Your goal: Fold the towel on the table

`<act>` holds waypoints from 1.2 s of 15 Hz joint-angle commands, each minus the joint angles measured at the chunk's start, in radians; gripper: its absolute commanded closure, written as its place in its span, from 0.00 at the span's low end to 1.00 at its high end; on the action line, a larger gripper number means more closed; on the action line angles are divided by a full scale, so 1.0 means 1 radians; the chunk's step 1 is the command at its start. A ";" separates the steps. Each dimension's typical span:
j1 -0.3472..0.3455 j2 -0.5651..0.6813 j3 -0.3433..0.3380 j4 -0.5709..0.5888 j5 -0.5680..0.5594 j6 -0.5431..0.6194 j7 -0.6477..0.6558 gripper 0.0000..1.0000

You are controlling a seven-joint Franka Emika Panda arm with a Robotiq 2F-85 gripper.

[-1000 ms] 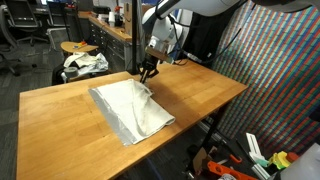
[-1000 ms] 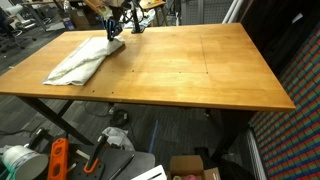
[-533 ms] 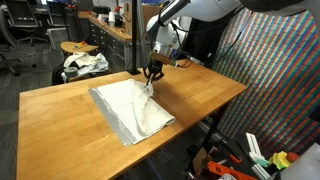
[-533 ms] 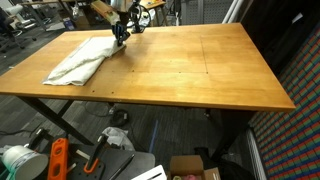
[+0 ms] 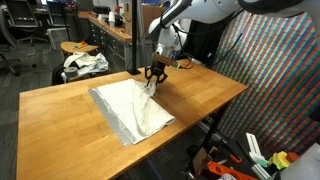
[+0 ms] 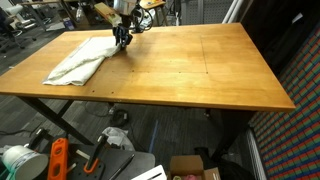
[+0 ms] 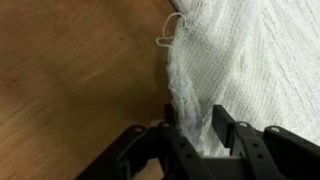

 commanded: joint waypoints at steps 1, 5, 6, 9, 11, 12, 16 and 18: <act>-0.004 -0.006 0.003 0.008 -0.018 -0.059 -0.002 0.23; -0.009 -0.008 0.013 0.000 -0.002 -0.079 -0.028 0.54; -0.010 -0.006 0.017 0.000 0.001 -0.083 -0.034 0.61; -0.012 -0.002 0.025 -0.006 0.012 -0.087 -0.051 0.85; -0.015 0.002 0.029 -0.005 0.017 -0.094 -0.057 0.99; -0.016 0.003 0.029 -0.005 0.018 -0.098 -0.058 1.00; -0.012 -0.017 0.029 -0.004 0.017 -0.098 -0.061 0.99; -0.010 -0.035 0.032 -0.006 0.017 -0.094 -0.067 0.99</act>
